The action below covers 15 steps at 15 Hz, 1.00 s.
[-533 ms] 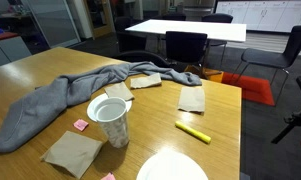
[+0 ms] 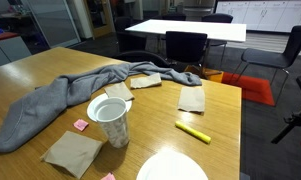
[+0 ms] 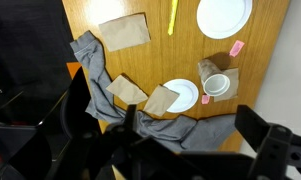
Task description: Put the yellow marker inside the white cup
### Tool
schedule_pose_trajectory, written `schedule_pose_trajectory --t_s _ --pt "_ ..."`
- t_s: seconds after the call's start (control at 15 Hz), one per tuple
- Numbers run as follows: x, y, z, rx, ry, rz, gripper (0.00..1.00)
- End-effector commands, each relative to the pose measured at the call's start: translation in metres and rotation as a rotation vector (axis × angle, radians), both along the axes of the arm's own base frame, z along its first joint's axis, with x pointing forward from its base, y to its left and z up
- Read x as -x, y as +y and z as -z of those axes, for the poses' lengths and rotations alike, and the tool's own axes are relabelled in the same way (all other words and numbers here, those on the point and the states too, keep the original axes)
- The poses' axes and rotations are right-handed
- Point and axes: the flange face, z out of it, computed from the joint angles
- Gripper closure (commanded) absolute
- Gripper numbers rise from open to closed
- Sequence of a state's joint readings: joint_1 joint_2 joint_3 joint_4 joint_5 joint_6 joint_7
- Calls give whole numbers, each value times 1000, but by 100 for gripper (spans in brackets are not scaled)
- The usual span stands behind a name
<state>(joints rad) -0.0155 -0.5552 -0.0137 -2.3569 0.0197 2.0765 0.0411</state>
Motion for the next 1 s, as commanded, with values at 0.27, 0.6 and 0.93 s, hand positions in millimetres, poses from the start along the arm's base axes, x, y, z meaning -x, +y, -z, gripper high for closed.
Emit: schedule_pose_trajectory --t_s 0.27,0.6,0.93 --pt "5 20 34 4 51 -13 0" --pt "10 40 74 -9 94 -26 0" --pt "14 57 120 -27 109 22 0"
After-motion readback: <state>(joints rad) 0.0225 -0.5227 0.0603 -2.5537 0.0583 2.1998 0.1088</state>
